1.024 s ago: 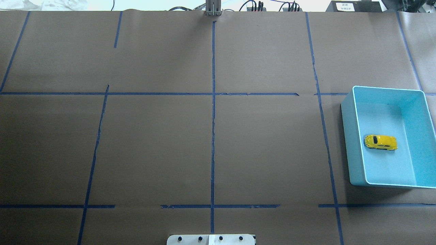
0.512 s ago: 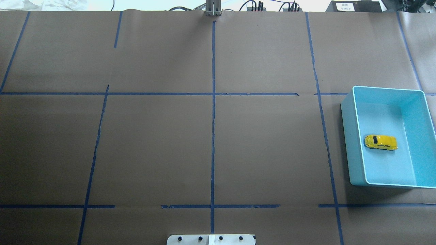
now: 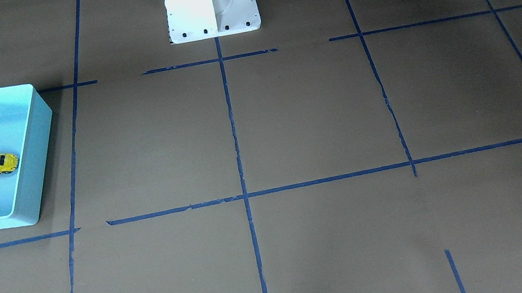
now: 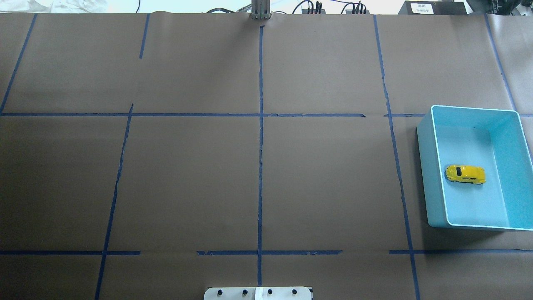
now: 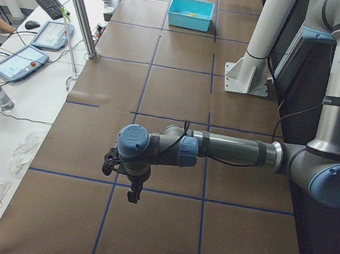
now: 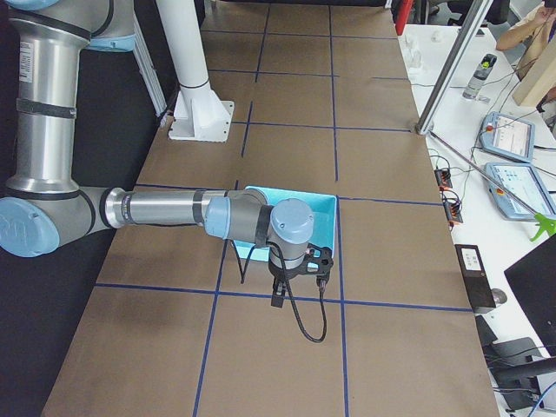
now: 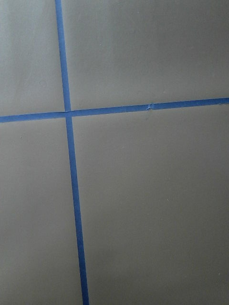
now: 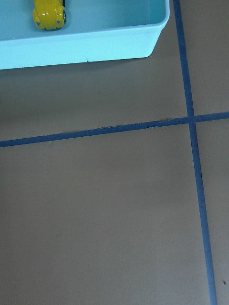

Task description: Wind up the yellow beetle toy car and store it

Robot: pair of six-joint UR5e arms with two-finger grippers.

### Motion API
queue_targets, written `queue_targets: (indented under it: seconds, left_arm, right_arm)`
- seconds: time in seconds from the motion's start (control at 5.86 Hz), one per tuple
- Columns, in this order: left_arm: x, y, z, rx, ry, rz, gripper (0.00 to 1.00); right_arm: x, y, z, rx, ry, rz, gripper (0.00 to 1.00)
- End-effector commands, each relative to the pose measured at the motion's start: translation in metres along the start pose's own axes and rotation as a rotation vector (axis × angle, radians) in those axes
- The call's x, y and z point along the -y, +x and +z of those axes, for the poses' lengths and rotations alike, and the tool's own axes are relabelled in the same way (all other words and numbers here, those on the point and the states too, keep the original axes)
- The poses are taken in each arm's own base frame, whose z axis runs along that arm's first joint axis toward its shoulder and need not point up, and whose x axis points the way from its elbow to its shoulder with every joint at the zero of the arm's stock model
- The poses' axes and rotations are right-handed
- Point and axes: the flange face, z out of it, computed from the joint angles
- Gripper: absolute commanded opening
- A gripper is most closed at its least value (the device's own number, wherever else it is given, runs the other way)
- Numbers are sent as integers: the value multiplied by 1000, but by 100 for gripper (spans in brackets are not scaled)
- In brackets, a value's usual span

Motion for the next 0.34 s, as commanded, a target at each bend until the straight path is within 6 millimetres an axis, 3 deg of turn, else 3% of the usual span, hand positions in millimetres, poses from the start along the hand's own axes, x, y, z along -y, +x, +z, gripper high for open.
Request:
queue_targets:
  seconds: [0.0,0.17]
  left_arm:
    - [0,0,0,0,-1,0,100]
    - [0,0,0,1,1,1,100]
  right_arm:
    - [0,0,0,0,-1,1,100]
    - [1,0,0,0,-1,1,100]
